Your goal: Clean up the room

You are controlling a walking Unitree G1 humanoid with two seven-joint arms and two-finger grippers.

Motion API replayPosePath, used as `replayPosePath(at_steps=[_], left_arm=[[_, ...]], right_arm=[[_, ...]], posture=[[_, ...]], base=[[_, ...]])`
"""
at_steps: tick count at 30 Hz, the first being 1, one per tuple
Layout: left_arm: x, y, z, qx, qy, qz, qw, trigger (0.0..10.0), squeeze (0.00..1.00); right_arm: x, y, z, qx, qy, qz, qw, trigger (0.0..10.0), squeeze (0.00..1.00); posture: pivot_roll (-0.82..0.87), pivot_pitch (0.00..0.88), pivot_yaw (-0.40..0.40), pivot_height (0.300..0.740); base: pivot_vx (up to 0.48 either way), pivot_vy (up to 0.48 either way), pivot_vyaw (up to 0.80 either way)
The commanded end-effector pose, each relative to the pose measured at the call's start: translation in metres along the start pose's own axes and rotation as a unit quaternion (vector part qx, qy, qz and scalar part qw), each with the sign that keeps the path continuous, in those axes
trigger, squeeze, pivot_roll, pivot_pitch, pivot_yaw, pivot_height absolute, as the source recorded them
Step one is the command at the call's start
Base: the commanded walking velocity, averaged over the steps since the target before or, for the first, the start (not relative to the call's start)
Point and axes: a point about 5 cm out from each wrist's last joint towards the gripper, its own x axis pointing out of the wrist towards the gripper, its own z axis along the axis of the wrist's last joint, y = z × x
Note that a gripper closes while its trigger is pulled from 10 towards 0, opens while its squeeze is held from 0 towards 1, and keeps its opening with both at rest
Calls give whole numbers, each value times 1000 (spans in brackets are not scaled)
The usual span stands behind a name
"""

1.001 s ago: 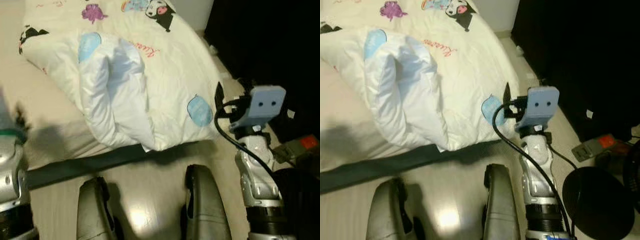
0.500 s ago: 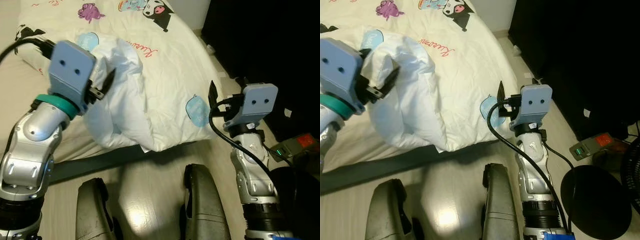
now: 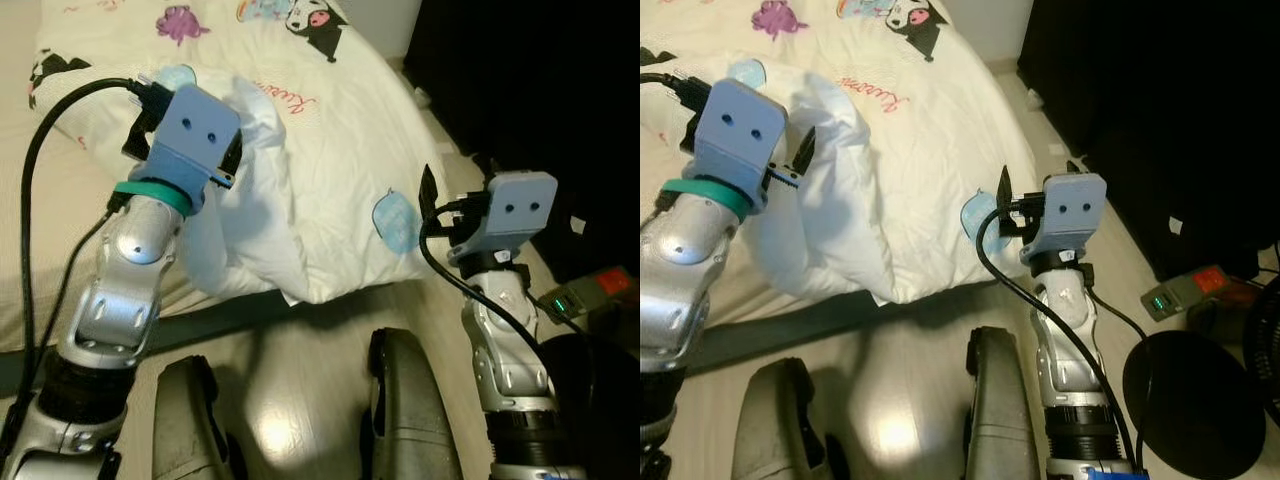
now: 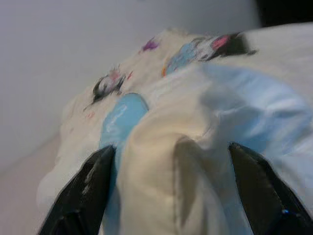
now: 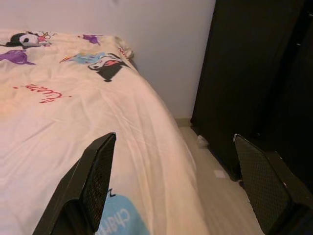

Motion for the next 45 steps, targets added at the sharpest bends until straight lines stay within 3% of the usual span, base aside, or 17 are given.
replayPosePath(at_steps=[1, 2, 7, 12, 15, 20, 24, 26, 27, 29, 30, 33, 37, 40, 42, 44, 45], left_arm=[[1, 4, -19, -8, 58, 31, 998, 3647, 0], [-1, 14, -31, -16, 85, 41, 995, 0, 0], [-6, 29, -43, -9, 106, 54, 993, 0, 0], [-20, 54, -56, -21, 138, 58, 989, 0, 0], [-35, 81, -75, -22, 184, 82, 979, 0, 0], [-48, 94, -89, -14, 215, 93, 972, 0, 0], [-78, 101, -116, 10, 287, 88, 954, 0, 0], [-82, 101, -120, 17, 298, 87, 951, 0, 0], [-91, 103, -128, 28, 319, 95, 942, 10000, 0], [-108, 108, -144, 55, 360, 122, 923, 10000, 0], [-108, 108, -144, 55, 360, 122, 923, 10000, 0], [-129, 114, -163, 69, 408, 165, 895, 10000, 0], [-133, 117, -169, 62, 417, 187, 887, 10000, 0], [-136, 128, -176, 77, 423, 229, 873, 10000, 0], [-132, 139, -177, 52, 403, 262, 875, 10000, 0], [-122, 137, -173, 11, 367, 244, 898, 10000, 0], [-122, 137, -173, 11, 367, 244, 898, 10000, 0]], right_arm=[[-4, -3, -5, 2, 8, -6, 1000, 10000, 0], [-5, -4, -5, 2, 8, -8, 1000, 10000, 0], [-7, -4, -5, 2, 9, -11, 1000, 10000, 0], [-8, -3, -7, 3, 11, -11, 1000, 10000, 0], [-7, -1, -8, 6, 13, -8, 1000, 10000, 0], [-7, 1, -9, 8, 15, -4, 1000, 10000, 0], [-6, 5, -10, 11, 16, 4, 1000, 10000, 0], [-6, 5, -11, 11, 16, 5, 1000, 10000, 0], [-6, 5, -11, 11, 16, 5, 1000, 10000, 0], [-6, 5, -11, 11, 17, 6, 1000, 10000, 0], [-6, 5, -11, 11, 17, 6, 1000, 10000, 0], [-8, 3, -13, 10, 19, 5, 1000, 10000, 0], [-8, 3, -13, 10, 20, 6, 1000, 10000, 0], [-8, 4, -13, 10, 19, 6, 1000, 10000, 0], [-7, 5, -13, 10, 19, 7, 1000, 10000, 0], [-7, 5, -13, 10, 19, 8, 1000, 10000, 0], [-7, 5, -13, 10, 19, 8, 1000, 10000, 0]], posture=[[-45, 188, 46, 500], [-44, 188, 48, 500], [-40, 190, 52, 500], [-28, 193, 57, 500], [-19, 193, 56, 500], [0, 197, 51, 500], [9, 199, 49, 500], [10, 199, 49, 500], [9, 200, 50, 500], [7, 200, 53, 500], [7, 200, 53, 500], [4, 200, 50, 500], [2, 199, 49, 500], [3, 199, 49, 500], [1, 200, 46, 500], [3, 200, 44, 500], [3, 200, 44, 500]], base=[[0, 0, 0], [0, 0, 0], [0, 0, 0], [0, 0, 0], [0, 0, 0], [0, 0, 0], [0, 0, 0], [0, 0, 0], [0, 0, 0], [0, 0, 0], [0, 0, 0], [0, 0, 0], [0, 0, 0], [0, 0, 0], [0, 0, 0], [0, 0, 0], [0, 0, 0]])
